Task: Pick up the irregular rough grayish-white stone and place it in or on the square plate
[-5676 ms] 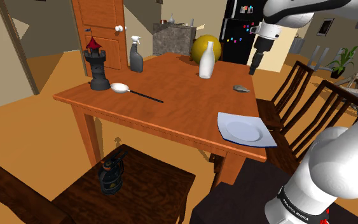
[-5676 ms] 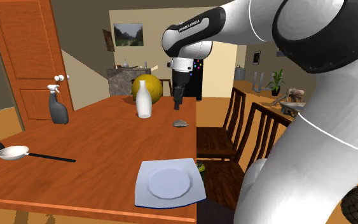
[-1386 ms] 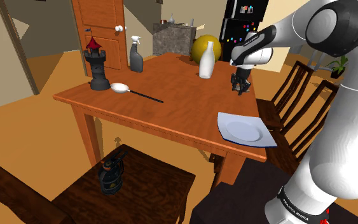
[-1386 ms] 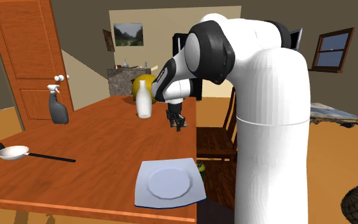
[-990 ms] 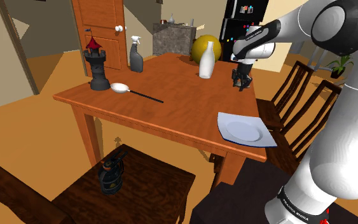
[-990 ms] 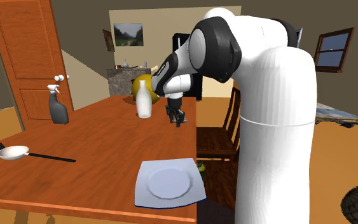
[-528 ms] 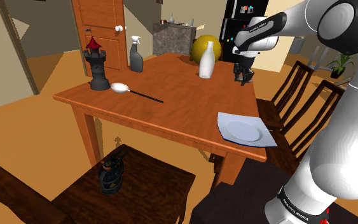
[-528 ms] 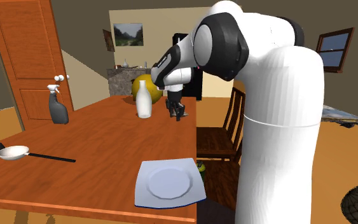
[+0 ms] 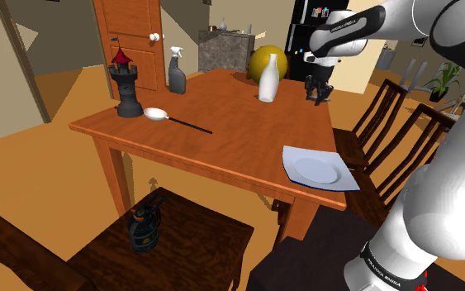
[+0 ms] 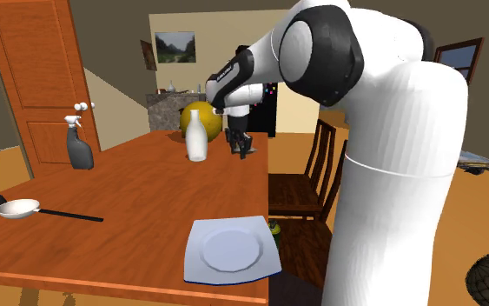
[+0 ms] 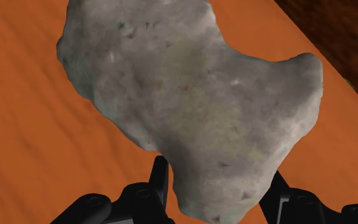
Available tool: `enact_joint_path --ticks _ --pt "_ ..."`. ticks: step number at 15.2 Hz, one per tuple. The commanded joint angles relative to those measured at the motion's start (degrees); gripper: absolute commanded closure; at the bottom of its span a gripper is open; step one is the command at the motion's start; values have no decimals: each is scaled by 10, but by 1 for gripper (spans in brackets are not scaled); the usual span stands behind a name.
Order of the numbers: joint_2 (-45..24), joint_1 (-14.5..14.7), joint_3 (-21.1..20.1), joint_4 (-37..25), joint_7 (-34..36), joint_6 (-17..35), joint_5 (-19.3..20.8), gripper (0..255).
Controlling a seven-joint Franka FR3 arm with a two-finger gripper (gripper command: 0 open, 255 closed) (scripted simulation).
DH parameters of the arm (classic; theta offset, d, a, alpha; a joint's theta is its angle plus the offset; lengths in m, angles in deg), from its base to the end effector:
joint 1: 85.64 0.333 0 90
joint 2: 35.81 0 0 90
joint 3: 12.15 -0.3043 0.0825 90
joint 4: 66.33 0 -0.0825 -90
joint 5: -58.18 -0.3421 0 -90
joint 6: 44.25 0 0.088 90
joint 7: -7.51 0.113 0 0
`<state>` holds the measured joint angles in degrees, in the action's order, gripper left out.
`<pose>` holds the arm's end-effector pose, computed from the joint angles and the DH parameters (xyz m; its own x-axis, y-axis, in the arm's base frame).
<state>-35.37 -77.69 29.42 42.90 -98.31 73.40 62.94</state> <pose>0.4426 -0.3012 0.5069 0.2796 0.9536 -0.1118 0.9559 -0.2656 0.1251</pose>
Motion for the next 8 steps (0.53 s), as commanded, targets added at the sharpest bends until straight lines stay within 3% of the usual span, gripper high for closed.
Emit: enact_joint_path --ticks 1,8 --pt "52 11 -12 45 39 3 43 255" --pt "215 5 -95 187 167 -17 143 255"
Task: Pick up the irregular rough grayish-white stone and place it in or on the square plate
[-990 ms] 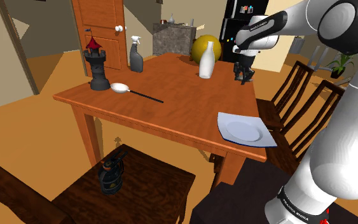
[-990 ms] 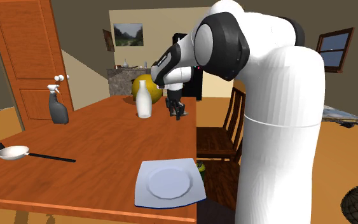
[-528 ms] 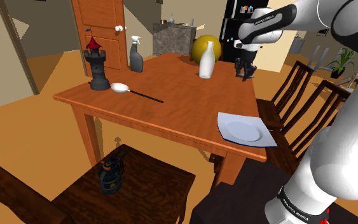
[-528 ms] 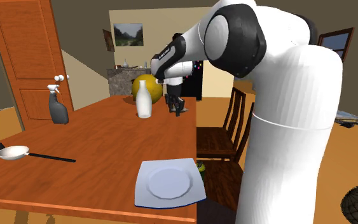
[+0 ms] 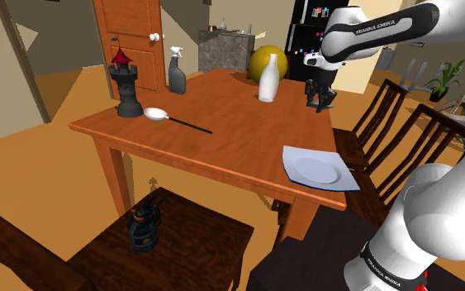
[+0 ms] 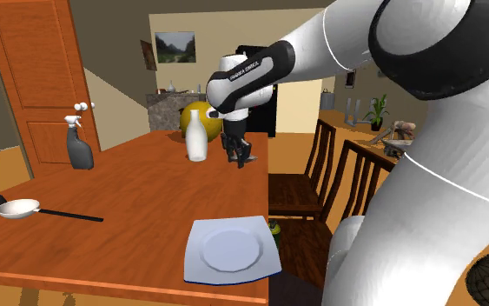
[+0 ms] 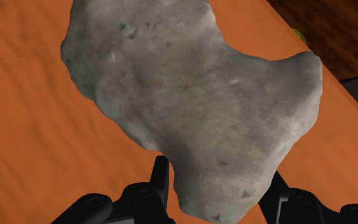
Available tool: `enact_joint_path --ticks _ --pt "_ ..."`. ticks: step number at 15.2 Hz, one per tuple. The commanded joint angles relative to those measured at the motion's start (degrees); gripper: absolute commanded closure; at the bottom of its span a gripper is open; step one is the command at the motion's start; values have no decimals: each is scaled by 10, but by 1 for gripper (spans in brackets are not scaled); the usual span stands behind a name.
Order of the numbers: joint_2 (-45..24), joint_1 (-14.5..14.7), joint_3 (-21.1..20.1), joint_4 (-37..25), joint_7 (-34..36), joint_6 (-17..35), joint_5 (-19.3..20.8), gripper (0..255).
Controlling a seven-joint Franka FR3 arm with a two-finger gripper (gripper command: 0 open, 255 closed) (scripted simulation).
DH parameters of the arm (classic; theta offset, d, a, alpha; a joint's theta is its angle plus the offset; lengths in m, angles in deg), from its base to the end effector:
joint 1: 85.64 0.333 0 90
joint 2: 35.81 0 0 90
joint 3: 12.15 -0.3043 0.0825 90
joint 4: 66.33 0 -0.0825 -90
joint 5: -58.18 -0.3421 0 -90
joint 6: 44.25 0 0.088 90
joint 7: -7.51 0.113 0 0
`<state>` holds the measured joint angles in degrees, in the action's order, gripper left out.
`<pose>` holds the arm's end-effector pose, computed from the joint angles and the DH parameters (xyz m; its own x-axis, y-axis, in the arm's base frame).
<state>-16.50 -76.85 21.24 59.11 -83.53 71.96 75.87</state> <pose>0.3901 -0.2228 0.5090 0.2790 0.9538 -0.1112 0.9562 -0.2652 0.1242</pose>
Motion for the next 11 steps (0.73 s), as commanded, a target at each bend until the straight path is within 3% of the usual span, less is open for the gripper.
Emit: enact_joint_path --ticks 1,6,11 --pt "47 -6 -27 43 35 -7 21 255" --pt "141 -15 -92 124 103 -36 39 255" --pt "227 -13 -156 191 164 -72 29 255"
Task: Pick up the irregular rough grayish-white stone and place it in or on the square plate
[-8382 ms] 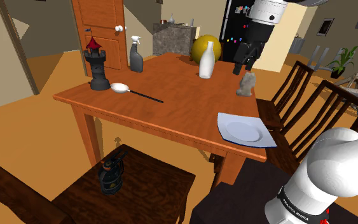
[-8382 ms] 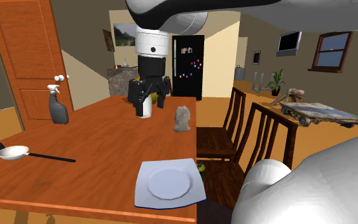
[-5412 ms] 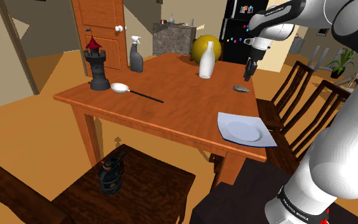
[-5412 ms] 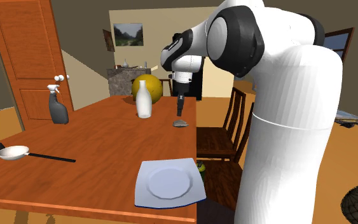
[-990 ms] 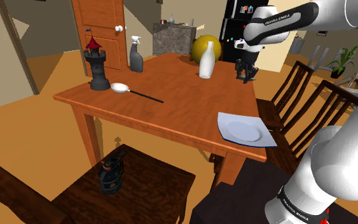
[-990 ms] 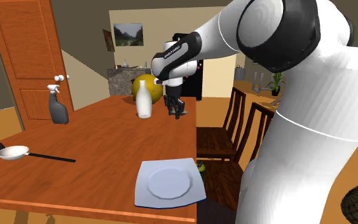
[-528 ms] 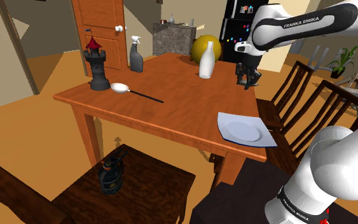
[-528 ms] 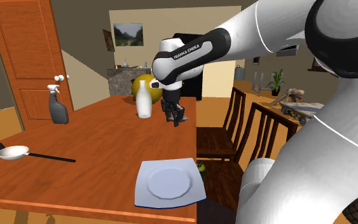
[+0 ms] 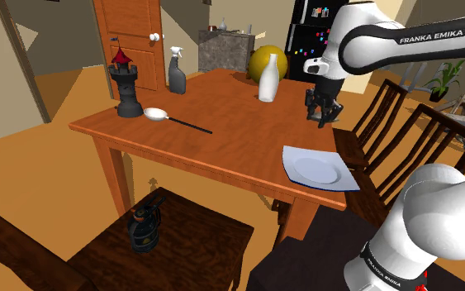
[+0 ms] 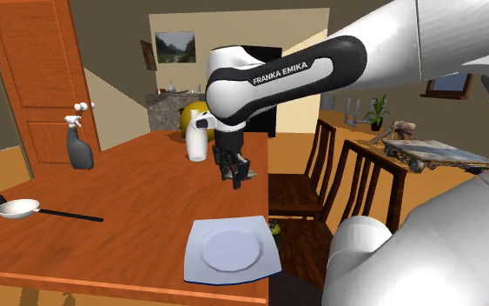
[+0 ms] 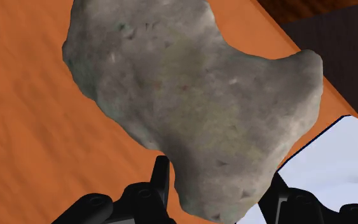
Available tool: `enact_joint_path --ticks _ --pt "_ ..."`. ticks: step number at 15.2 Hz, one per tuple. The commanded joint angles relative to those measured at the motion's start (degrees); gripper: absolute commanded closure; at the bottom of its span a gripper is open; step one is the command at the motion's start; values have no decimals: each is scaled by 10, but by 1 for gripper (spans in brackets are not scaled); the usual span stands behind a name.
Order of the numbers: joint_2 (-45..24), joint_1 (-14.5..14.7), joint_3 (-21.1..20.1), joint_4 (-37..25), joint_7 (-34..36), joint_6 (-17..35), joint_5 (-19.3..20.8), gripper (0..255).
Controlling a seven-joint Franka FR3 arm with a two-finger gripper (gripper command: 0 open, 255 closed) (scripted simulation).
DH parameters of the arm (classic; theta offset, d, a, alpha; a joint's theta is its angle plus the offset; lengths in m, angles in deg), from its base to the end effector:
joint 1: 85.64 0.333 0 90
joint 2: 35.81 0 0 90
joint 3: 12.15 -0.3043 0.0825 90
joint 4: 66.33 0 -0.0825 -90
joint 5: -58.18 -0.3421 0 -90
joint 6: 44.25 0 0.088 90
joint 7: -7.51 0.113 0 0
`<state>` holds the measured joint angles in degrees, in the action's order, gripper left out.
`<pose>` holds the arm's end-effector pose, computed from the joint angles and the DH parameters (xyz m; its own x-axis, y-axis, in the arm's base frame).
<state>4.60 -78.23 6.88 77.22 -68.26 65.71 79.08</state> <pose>0.3136 -0.1058 0.5051 0.2790 0.9537 -0.1124 0.9561 -0.2650 0.1252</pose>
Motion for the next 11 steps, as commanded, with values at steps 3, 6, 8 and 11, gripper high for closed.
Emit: enact_joint_path --ticks 3,6,8,11 --pt "64 8 -51 43 46 -33 -19 255" --pt "107 20 -92 70 81 -58 -42 255" --pt "133 30 -120 85 105 -75 -61 255" --pt "167 50 -163 102 143 -100 -94 255"
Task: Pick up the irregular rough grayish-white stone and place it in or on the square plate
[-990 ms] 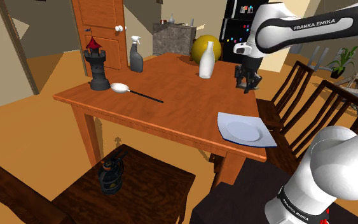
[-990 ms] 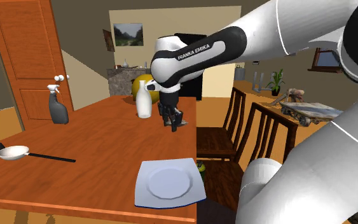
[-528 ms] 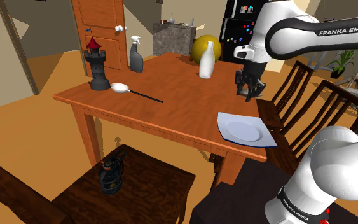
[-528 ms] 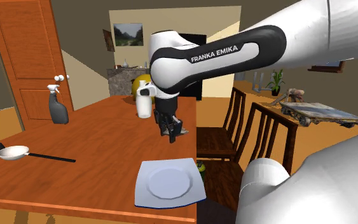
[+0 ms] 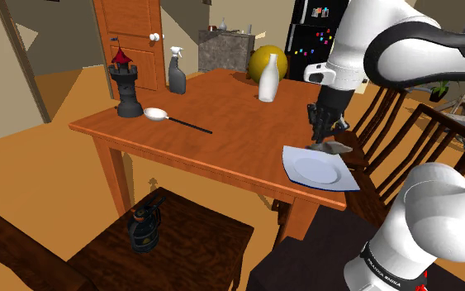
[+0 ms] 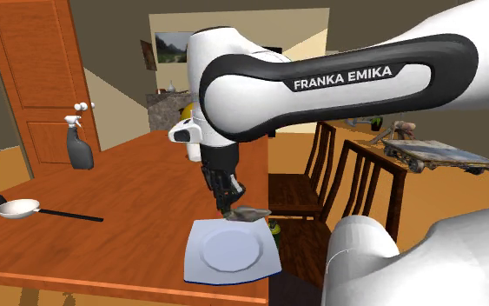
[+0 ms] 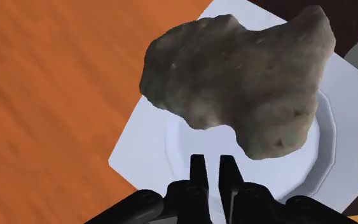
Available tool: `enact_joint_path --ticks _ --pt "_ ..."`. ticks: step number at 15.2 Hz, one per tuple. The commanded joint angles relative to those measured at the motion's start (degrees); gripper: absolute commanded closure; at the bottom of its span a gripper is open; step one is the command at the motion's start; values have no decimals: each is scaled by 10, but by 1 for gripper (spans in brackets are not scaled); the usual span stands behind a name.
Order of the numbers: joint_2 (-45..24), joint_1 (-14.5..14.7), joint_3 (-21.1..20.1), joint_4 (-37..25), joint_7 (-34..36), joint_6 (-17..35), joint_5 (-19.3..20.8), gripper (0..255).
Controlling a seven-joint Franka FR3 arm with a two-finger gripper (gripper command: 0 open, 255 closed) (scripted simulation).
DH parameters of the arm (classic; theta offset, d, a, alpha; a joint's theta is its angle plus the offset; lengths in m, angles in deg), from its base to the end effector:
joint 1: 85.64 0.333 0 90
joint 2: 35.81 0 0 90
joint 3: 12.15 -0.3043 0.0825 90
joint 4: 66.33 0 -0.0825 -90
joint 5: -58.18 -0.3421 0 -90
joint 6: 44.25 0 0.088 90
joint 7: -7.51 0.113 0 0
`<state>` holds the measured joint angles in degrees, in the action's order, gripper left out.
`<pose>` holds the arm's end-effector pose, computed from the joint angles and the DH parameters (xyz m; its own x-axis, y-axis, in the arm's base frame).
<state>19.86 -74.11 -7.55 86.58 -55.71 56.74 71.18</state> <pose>0.2429 0.0052 0.5047 0.2791 0.9536 -0.1133 0.9560 -0.2648 0.1264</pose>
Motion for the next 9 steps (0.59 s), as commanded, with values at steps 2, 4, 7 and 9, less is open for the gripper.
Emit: enact_joint_path --ticks 2,4,7,9 --pt "33 24 -48 15 44 -26 -38 255" --pt "28 24 -49 13 44 -23 -38 255" --pt "-56 -33 -94 -20 167 -7 -38 0" --pt "-136 -94 -133 -58 288 -7 -32 0"
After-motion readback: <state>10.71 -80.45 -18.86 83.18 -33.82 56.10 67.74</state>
